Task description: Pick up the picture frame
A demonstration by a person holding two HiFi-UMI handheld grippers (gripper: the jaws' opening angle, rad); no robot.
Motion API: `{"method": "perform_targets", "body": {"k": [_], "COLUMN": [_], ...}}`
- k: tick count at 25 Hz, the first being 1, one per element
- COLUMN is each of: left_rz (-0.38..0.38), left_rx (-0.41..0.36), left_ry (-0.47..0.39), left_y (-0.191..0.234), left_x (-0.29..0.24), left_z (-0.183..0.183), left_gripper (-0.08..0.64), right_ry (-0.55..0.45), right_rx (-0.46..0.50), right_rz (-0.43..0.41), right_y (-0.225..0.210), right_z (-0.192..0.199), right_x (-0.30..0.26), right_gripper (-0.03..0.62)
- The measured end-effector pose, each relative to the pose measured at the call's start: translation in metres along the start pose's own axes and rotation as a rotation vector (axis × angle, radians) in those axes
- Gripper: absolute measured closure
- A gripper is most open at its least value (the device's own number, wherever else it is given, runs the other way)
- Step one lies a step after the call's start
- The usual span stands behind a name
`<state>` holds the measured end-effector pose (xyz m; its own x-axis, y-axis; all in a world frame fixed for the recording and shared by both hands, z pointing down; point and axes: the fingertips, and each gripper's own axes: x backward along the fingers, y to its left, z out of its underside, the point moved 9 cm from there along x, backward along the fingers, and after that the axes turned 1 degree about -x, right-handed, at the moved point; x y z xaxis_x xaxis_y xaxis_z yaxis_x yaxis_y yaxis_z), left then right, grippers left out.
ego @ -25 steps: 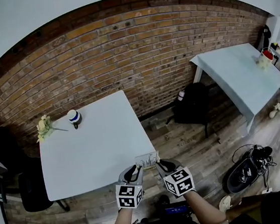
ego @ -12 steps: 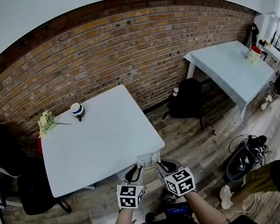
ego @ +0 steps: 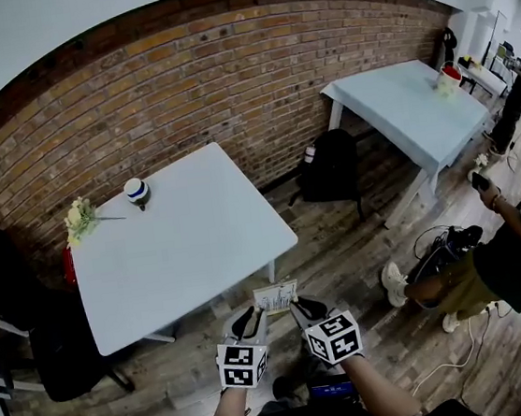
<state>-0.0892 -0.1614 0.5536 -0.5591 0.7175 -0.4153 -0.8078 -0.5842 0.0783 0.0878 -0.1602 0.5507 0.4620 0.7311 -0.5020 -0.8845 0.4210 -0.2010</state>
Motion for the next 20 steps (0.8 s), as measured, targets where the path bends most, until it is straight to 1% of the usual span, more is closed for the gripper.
{"method": "perform_targets", "body": {"k": [7,12,20], "left_rz": [0.017,0.010,-0.016], "left_rx": [0.016,0.023,0.036], "left_ry": [-0.007,-0.016,-0.014], "left_y": [-0.020,-0.032,-0.065], "left_x": [0.005,-0.001,-0.011], "left_z": [0.003,0.000,-0.005], "left_gripper": [0.465,0.465,0.465], "right_ry": [0.009,0.010,0.008], "right_rx": [0.005,0.017,0.036], "right_rz": [0.010,0.002,-0.028], "right_y": [-0.004,-0.016,-0.043], "right_z": [0.007,0.006,0.009], "right_x": [0.021,0.028,0.048], "right_gripper": [0.529,0.528,0.529]}}
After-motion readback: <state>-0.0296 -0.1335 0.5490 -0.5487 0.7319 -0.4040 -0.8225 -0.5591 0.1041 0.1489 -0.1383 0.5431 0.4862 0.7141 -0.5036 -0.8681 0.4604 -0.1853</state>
